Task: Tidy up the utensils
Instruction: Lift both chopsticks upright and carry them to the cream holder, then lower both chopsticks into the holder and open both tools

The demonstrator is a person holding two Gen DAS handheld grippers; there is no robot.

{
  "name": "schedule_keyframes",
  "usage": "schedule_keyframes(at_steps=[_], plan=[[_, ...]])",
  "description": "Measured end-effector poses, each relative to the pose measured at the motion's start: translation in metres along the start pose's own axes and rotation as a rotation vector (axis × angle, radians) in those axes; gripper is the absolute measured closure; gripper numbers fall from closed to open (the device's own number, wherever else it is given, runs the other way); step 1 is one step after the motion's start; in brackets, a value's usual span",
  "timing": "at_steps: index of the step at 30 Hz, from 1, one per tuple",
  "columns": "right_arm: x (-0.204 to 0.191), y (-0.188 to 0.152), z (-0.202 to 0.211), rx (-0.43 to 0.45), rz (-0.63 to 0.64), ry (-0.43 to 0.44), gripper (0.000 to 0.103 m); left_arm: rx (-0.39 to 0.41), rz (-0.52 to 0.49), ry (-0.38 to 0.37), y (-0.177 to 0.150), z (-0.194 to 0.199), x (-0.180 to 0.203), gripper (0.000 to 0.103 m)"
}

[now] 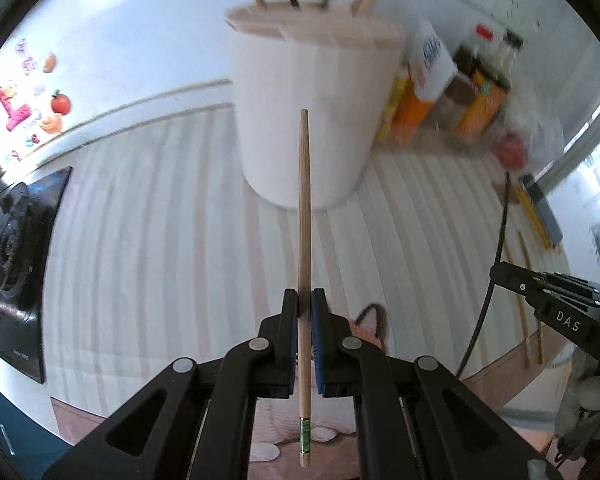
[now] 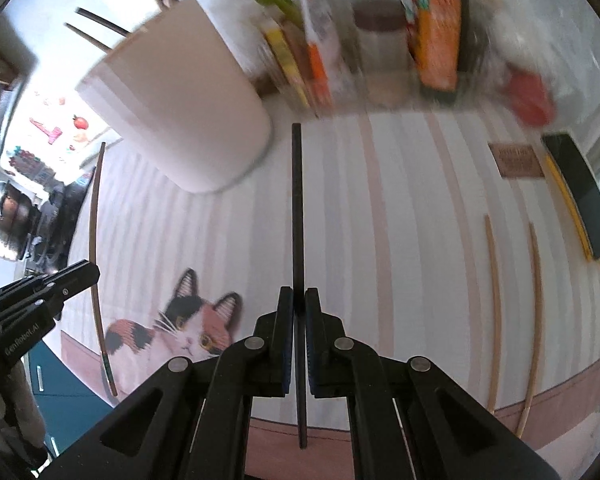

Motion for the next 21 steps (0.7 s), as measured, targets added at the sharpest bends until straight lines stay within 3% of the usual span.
schedule_keyframes(at_steps=[9,15,21], plan=[[-0.024,0.055,0.052,0.149,0.039,0.052,0.098,0.167,0.135,-0.057,0.038,0.072,-0.034,0.099],[-0.041,0.1,0.086,0.251,0.098,0.071,0.098,0.274,0.189,-0.096,0.072,0.11,-0.039,0.099],[-0.038,0.122,0.105,0.299,0.102,0.083,0.098,0.334,0.203,-0.13,0.099,0.131,-0.029,0.099]])
Point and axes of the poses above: each gripper's, at about its wrist camera, not at the fingertips, and z roughly against the way its jaws point, x to its right, y to its top, the point moved 6 cm from there along -z, roughly the way its jaws point, and after that the axes turned 14 degrees about z, right-handed, at the moved point
